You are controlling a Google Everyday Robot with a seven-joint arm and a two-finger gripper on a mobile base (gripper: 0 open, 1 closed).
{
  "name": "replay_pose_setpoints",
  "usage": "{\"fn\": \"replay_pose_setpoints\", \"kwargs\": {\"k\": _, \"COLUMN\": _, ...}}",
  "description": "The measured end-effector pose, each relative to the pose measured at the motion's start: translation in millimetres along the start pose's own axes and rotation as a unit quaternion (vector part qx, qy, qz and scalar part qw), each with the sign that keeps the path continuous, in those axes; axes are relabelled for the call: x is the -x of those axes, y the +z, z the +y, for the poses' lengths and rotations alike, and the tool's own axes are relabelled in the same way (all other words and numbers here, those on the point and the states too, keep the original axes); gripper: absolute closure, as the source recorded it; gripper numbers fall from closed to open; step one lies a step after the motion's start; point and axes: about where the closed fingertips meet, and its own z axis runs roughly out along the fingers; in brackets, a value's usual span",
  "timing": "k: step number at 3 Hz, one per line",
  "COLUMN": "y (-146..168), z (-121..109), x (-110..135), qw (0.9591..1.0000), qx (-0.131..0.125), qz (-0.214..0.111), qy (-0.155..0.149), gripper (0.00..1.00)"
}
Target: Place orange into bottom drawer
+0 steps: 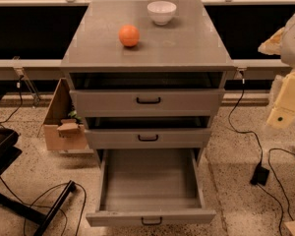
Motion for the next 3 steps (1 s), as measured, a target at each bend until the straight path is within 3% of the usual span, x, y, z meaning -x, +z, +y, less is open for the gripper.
{"fn": "replay_pose_setpoints", "kwargs": {"k": 1, "y": 0.6, "z": -1.1, "x": 1.1, "qw": 1.0, "qx": -0.001, "qz": -0.003, "qy": -0.001, "gripper": 0.0}}
{"fn": "replay_pose_setpoints", "kwargs": {"k": 2, "y": 12.9, "z": -26.0, "x": 26.8, "qw": 0.9966, "qx": -0.026, "qz": -0.076, "qy": -0.017, "gripper": 0.0}}
{"fn": "replay_pose_setpoints", "kwargs": {"k": 3, "y": 29.9, "z": -86.2, "x": 82.3, "qw": 0.9764, "qx": -0.047, "qz": -0.21, "qy": -0.021, "gripper": 0.0}}
